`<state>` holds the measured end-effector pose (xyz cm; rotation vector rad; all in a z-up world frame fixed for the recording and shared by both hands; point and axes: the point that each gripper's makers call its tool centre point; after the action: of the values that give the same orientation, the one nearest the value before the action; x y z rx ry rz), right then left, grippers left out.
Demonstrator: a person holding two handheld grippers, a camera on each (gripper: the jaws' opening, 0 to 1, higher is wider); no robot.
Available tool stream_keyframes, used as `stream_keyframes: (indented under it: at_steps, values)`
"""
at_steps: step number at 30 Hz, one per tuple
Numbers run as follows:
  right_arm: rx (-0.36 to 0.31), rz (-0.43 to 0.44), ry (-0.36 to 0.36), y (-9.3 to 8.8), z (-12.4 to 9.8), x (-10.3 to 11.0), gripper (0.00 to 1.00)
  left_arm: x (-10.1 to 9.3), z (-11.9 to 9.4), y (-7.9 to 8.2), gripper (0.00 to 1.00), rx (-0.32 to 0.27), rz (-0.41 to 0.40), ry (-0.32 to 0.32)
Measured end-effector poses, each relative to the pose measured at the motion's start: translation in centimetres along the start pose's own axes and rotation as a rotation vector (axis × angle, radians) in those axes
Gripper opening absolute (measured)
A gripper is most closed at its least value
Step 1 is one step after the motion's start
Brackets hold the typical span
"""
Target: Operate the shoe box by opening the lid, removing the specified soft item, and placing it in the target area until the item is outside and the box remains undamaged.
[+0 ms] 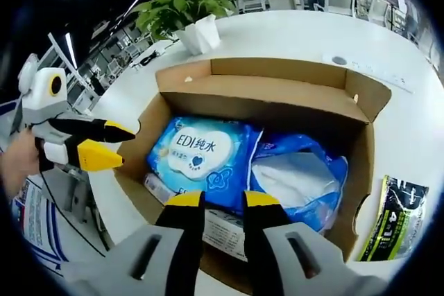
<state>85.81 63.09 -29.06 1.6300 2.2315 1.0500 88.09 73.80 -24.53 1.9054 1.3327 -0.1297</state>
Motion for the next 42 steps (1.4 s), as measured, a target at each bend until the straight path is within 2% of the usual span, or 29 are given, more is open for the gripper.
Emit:
stream_keyframes:
  at_steps: [12, 20, 34, 42]
  values:
    - [0.013, 0.016, -0.006, -0.1, 1.1, -1.1, 0.19, 0.0, 0.5, -0.1, 0.38, 0.007, -0.003, -0.006]
    - [0.016, 0.027, 0.001, -0.3, 1.9, -1.3, 0.18, -0.1, 0.7, 0.0, 0.38, 0.009, -0.005, -0.010]
    - [0.004, 0.056, 0.018, 0.5, 3.1, -1.7, 0.18, 0.3, 1.4, 0.1, 0.38, 0.019, -0.012, -0.015]
    - [0.017, 0.060, 0.017, 0.1, 3.5, -1.8, 0.16, 0.5, 1.7, 0.3, 0.38, 0.023, -0.018, -0.017]
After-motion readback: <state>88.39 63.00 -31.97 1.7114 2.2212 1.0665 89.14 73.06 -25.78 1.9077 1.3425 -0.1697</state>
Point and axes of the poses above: the point that each gripper's makers call its tool centre point, and the gripper's own axes: z roughly forward along the fingers, x roughly to its left, y roughly out of its top, and after that the axes turned 10 degrees about -z, right-handed
